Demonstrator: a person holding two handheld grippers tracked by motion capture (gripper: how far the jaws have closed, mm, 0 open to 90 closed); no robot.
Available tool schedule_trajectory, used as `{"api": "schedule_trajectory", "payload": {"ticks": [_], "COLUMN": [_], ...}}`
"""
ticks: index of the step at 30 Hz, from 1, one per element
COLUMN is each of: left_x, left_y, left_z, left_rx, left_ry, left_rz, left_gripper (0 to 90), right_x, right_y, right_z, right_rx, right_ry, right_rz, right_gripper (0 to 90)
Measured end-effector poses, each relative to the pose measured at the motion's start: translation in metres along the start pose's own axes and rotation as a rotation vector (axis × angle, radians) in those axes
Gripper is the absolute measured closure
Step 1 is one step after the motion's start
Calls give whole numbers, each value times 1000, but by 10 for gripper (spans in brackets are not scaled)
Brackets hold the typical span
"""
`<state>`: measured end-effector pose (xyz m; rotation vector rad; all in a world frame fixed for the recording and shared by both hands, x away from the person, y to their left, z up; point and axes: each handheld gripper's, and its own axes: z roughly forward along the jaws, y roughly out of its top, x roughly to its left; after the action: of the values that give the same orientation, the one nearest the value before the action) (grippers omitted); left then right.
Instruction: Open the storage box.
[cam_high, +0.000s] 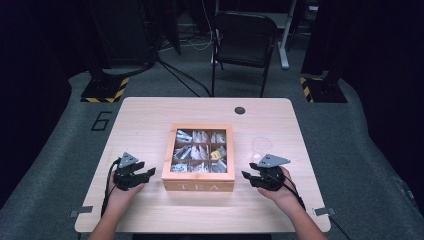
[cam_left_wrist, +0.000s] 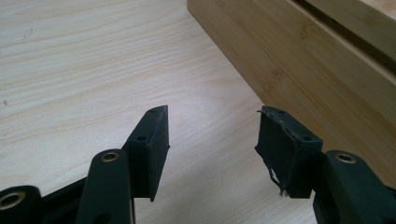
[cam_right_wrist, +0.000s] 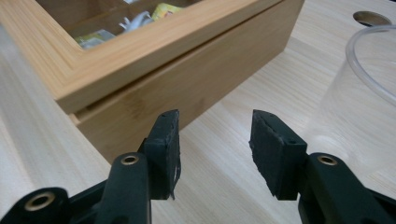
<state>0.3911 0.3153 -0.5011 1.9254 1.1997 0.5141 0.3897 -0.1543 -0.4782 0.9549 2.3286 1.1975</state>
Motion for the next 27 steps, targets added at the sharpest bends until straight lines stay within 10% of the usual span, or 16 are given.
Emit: {"api": "schedule_trajectory", "payload": {"ticks": [27], "left_x": [-11], "left_y": [7], "left_z": [-17], "left_rx": [-47], "left_ry": [-54], "left_rz": [1], "left_gripper": [493], "right_x": [21], "right_y": [8], "right_z": [-19], "right_rx": [-58], "right_ry": [121], "right_rz": [17], "right_gripper": [583]}}
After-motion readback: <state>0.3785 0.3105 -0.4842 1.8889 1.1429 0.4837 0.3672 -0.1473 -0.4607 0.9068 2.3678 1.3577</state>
